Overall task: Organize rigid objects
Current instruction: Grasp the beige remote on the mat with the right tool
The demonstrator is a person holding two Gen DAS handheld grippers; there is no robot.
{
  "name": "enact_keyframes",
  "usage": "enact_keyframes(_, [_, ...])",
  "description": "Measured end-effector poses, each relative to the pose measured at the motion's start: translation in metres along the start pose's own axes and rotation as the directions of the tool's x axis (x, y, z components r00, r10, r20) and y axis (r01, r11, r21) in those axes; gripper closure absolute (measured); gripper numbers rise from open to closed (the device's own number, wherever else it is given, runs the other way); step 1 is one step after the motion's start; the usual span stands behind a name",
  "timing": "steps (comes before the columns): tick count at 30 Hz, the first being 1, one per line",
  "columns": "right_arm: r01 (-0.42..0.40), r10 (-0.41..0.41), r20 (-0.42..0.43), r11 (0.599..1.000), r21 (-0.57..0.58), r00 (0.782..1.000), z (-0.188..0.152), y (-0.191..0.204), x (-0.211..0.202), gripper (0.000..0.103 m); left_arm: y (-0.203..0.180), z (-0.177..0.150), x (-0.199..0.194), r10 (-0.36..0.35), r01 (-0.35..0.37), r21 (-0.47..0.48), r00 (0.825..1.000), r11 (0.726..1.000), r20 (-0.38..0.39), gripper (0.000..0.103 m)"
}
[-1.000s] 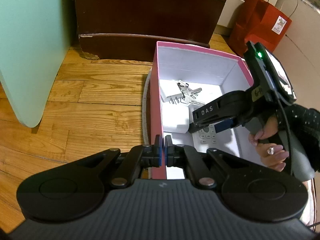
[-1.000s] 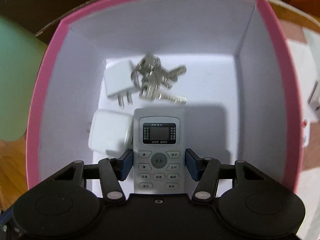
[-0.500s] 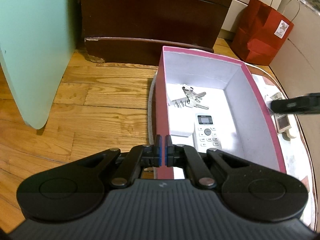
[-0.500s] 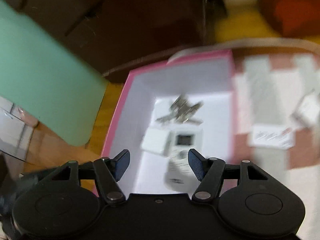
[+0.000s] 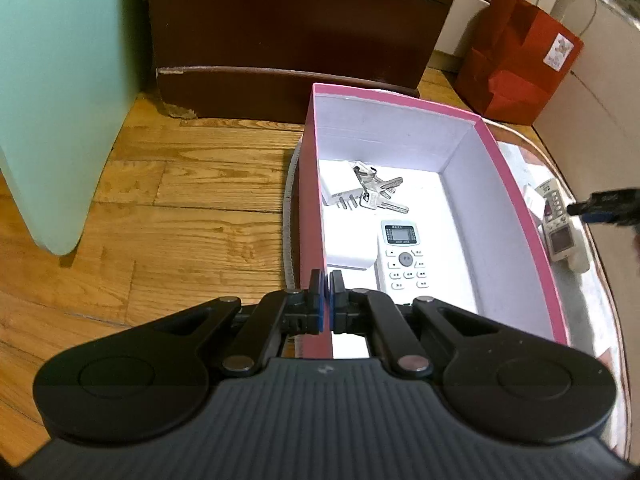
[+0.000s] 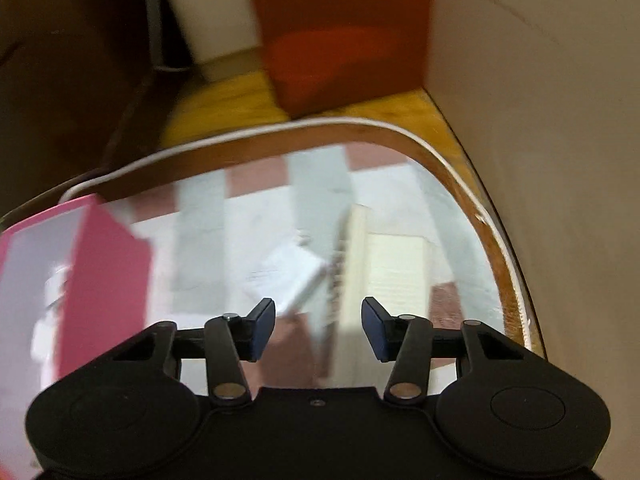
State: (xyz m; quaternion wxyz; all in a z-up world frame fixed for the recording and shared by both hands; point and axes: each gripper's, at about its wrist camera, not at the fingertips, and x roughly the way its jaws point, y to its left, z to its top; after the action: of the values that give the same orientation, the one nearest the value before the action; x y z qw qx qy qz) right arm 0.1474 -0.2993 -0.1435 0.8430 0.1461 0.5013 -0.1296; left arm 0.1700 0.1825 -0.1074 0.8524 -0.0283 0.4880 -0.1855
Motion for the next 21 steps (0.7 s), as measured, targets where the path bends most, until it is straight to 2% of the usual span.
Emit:
enact_keyframes(3, [0.028,-0.028,-0.018,0.999,0.015,0.999,0.004,0.0,0.023,0.05,0.005,0.0,0.0,-0.019,0.019,-0.028,1.0,0.999,-0.001,0.102])
enact_keyframes(6, [0.03,-0.03,0.011,0.999,-0.02,0.999,0.001,0.006,0.032,0.052,0.007,0.0,0.001,-0.026,0.026,-0.042,1.0,0.999,-0.004,0.102])
enact_keyframes(8, [0.055,-0.052,0.022,0.988,-0.145,0.998,-0.002,0.016,0.037,0.079,0.005,0.0,0.001,-0.021,0.021,-0.029,1.0,0.999,-0.004,0.102])
enact_keyframes(9, [0.042,-0.039,0.02,0.989,-0.141,0.999,-0.001,0.013,0.036,0.079,0.005,0.0,0.001,-0.019,0.019,-0.027,1.0,0.999,-0.003,0.102])
enact_keyframes(12, [0.015,-0.015,0.007,0.999,-0.034,1.0,0.001,0.003,0.027,0.082,0.006,0.0,0.002,-0.022,0.022,-0.036,1.0,0.999,-0.005,0.101])
enact_keyframes(21, [-0.076,0.075,0.033,0.996,0.037,0.997,-0.037,-0.003,-0.011,0.083,0.014,0.002,0.003,-0.057,0.055,-0.079,0.998,0.995,-0.018,0.101])
